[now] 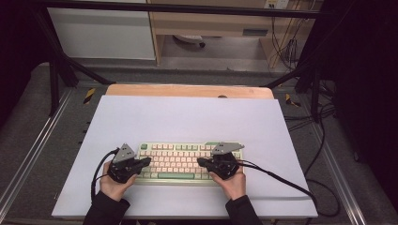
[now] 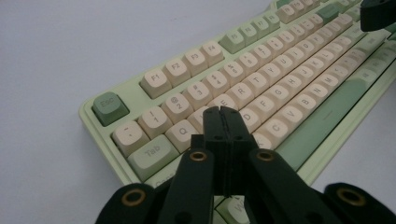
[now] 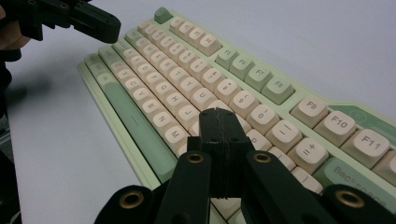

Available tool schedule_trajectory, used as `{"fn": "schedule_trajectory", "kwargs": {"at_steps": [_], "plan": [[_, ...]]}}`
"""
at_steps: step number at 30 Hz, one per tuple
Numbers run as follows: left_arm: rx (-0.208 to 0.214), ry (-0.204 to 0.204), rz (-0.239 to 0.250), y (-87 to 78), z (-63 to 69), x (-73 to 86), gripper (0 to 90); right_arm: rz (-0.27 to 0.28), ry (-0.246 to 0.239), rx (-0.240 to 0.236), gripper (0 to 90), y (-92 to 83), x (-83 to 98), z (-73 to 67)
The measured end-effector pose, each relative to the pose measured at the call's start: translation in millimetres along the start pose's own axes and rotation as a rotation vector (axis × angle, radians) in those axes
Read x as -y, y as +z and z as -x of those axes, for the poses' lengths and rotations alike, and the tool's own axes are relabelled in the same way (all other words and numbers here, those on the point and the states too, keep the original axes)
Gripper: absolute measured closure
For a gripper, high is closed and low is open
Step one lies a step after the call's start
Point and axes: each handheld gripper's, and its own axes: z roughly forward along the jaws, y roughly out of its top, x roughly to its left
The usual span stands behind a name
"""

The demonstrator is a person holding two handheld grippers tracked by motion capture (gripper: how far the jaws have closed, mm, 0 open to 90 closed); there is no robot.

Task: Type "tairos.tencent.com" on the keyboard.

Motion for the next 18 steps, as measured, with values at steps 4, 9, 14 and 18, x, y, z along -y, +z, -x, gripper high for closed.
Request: {"fn": "schedule_trajectory", "kwargs": {"at_steps": [4,9,14,18], "plan": [[0.008,0.010,-0.004,2.2,4.0,-1.5,90.0,-0.001,0.000,0.007,90.0,-4.3,1.3,2.3],[0.020,0.024,-0.014,6.8,10.1,-3.2,90.0,0.004,0.003,0.011,90.0,-8.8,3.0,4.6],[0.037,0.047,-0.031,15.7,19.4,-5.7,90.0,0.004,0.008,0.015,90.0,-10.6,5.8,6.1],[0.048,0.058,-0.044,22.4,24.6,-6.9,90.0,0.003,0.008,0.014,90.0,-10.7,7.0,6.2]]}}
